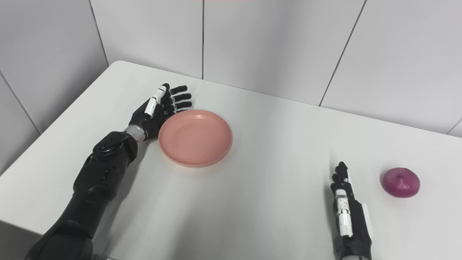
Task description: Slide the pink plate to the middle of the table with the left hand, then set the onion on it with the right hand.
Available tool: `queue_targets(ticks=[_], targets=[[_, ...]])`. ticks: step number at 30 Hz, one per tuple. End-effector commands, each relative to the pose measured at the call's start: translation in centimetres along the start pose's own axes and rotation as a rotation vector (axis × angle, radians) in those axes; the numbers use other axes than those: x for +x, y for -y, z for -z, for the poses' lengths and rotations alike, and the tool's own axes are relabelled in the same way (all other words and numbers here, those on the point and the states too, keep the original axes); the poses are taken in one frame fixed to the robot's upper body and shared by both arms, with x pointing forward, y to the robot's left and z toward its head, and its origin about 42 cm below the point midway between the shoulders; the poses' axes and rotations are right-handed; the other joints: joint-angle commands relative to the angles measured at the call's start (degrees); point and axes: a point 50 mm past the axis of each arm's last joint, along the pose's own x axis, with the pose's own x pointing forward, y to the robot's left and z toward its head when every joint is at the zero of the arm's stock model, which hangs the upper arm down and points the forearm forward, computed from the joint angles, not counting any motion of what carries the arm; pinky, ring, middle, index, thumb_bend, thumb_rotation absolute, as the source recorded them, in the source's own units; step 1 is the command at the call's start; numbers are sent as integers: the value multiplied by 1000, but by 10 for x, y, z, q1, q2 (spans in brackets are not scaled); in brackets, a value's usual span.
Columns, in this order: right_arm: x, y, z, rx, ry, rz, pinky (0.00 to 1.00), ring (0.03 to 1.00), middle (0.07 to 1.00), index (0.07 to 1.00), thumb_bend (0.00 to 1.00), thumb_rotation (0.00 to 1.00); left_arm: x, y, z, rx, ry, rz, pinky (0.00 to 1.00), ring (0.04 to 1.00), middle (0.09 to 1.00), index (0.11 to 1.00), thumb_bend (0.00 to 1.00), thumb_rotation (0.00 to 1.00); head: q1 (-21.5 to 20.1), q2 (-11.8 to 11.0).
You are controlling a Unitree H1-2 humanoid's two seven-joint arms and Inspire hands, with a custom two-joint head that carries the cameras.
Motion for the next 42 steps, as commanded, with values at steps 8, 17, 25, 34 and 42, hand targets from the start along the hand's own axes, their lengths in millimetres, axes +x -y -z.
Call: queue_targets(ticks=[8,17,25,34,42], targets=[[5,-3,-7,-1,45,-3,1000,1000,1000,1000,184,1000,-1,16,12,-6,16,45,747,780,788,767,317,1000,-8,1],[6,-4,-6,10,52,-7,1000,1000,1000,1000,194,1000,-7,28,20,-28,44,44,735,773,778,765,324,1000,-16,3],[5,-6,-7,-2,44,4,1000,1000,1000,1000,202,1000,-14,43,24,-47,67,35,751,777,779,762,347,1000,-28,7],[5,-11,-5,10,37,16,1000,1000,1000,1000,248,1000,-20,55,27,-71,68,25,758,783,786,765,338,1000,-65,10],[7,-13,-2,25,27,17,1000,1000,1000,1000,237,1000,-24,61,32,-47,64,41,755,778,782,762,346,1000,-90,13]])
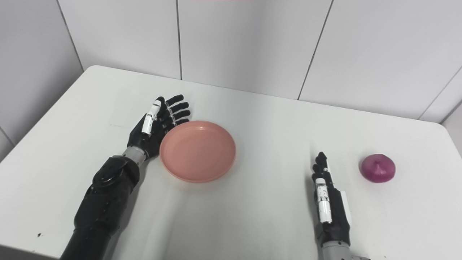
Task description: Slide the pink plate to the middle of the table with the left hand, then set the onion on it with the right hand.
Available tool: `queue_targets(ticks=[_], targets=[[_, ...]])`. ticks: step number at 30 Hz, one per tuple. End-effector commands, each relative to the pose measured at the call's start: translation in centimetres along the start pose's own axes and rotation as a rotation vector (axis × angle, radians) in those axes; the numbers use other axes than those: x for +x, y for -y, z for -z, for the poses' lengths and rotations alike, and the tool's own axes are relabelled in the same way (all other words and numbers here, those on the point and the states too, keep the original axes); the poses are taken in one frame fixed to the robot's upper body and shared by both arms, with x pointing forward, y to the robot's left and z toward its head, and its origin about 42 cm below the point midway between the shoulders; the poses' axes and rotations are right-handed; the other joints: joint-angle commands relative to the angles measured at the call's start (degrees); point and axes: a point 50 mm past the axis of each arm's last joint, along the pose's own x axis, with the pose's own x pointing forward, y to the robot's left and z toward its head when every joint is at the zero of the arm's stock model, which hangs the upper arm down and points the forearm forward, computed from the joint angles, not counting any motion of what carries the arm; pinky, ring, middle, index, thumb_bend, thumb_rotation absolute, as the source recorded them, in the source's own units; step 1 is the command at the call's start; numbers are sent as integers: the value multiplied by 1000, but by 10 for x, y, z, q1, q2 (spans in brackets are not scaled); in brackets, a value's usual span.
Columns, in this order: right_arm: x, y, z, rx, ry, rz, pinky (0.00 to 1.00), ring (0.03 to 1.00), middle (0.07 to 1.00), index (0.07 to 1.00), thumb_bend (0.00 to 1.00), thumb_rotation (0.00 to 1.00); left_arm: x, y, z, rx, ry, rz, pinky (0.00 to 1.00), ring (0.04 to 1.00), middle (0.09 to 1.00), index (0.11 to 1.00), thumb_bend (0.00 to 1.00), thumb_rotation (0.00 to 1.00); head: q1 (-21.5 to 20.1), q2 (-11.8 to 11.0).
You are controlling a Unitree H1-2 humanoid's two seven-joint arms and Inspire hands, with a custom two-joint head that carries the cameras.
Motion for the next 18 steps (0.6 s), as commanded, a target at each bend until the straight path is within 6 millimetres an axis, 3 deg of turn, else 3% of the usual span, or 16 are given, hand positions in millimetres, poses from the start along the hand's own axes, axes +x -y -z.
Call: queue_targets(ticks=[1,8,12,16,18], targets=[[5,-4,-3,17,32,-7,1000,1000,1000,1000,232,1000,-2,4,1,5,-6,0,757,778,779,758,340,1000,-5,1],[4,-10,-3,-22,23,-6,1000,1000,1000,1000,237,1000,-8,4,6,-6,-5,-5,753,771,770,751,340,1000,-43,12],[3,-14,-3,-24,24,-1,1000,1000,1000,1000,322,1000,-12,5,9,-13,-5,-16,750,769,772,756,350,1000,-53,16],[5,-15,-3,-18,27,3,1000,1000,1000,1000,235,1000,-14,10,9,-4,-1,-23,746,765,770,756,341,1000,-53,19],[5,-16,-4,-21,27,7,1000,1000,1000,1000,247,1000,-14,10,11,-4,4,-20,749,770,774,758,347,1000,-56,22]])
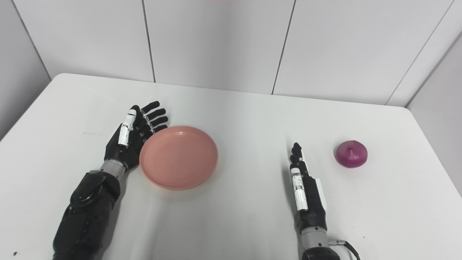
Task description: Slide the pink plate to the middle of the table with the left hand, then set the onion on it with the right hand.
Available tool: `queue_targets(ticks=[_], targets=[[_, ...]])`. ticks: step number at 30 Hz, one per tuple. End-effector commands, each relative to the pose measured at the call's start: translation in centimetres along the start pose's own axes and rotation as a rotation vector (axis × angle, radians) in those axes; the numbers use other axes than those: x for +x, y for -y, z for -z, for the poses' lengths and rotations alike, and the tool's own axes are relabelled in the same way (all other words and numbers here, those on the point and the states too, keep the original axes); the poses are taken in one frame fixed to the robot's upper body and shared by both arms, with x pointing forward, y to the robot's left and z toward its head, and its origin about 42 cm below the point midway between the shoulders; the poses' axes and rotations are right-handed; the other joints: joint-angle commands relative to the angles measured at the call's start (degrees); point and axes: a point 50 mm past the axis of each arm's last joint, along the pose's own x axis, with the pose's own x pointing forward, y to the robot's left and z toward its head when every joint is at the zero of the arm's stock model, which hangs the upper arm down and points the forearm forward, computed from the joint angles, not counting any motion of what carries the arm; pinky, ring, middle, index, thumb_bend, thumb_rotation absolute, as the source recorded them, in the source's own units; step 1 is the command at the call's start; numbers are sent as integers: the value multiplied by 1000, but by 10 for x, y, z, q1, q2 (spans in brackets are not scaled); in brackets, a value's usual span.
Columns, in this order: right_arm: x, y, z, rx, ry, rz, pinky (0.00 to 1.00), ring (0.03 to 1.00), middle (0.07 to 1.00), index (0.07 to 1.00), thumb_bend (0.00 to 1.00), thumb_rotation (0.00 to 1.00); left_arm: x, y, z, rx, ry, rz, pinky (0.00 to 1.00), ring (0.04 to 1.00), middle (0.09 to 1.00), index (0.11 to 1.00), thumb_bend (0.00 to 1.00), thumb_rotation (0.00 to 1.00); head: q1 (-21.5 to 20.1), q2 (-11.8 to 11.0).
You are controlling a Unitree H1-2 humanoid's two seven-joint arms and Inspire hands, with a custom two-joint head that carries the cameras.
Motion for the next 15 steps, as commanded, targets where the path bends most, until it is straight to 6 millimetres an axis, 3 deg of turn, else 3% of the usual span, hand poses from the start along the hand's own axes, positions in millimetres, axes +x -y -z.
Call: queue_targets(ticks=[1,15], targets=[[4,-5,-6,4,31,-16,1000,1000,1000,1000,257,1000,1,3,3,6,-7,-2,752,774,778,762,351,1000,0,2],[6,-8,-9,-3,28,-17,1000,1000,1000,1000,272,1000,-5,19,12,-5,3,-2,756,787,796,783,382,1000,-10,10]])
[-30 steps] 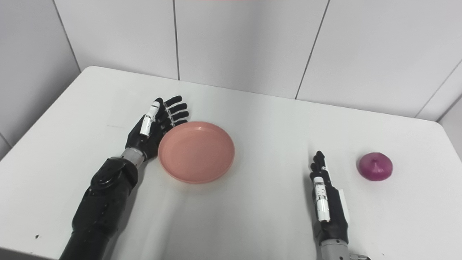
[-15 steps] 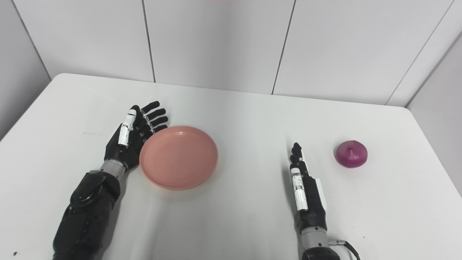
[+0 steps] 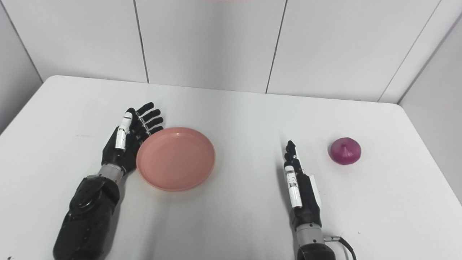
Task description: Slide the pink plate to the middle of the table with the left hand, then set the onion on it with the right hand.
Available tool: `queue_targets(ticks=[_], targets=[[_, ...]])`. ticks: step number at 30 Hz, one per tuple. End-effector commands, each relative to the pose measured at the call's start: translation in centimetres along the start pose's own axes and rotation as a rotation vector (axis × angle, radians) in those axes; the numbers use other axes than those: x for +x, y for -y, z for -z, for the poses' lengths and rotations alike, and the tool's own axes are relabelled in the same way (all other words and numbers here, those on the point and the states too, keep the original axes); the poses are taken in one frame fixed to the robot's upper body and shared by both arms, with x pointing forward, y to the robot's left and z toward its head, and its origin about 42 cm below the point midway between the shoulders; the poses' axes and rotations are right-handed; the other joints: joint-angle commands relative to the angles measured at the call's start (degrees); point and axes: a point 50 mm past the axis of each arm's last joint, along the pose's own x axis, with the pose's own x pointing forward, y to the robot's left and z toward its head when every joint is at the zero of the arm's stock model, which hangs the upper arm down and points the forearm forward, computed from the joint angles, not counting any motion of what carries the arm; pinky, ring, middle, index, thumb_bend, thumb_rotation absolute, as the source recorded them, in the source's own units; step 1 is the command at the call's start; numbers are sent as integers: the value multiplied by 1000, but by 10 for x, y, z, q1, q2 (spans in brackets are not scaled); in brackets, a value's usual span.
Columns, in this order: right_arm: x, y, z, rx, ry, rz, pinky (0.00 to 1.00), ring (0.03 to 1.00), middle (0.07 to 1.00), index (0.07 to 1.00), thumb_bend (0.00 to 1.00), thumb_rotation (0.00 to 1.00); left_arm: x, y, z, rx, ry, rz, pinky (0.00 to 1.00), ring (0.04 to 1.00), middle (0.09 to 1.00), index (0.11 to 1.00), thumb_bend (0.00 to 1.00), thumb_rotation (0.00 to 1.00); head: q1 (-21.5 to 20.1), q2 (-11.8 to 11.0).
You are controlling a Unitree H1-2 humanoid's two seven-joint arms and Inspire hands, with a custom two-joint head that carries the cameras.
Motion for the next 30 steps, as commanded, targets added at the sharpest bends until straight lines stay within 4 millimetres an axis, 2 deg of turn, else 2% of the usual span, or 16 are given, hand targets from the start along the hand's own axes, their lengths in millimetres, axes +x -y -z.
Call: queue_targets(ticks=[1,23,30], targets=[[5,-6,-8,7,25,-17,1000,1000,1000,1000,276,1000,-4,7,5,-9,-13,3,755,787,796,784,383,1000,0,2],[6,-8,-9,9,30,-8,1000,997,1000,1000,307,1000,-9,41,10,-23,-21,34,728,770,779,766,414,1000,0,7],[6,-7,-10,11,29,-15,1000,1000,1000,1000,281,1000,-12,54,10,-30,-19,35,731,768,779,764,399,1000,4,8]])
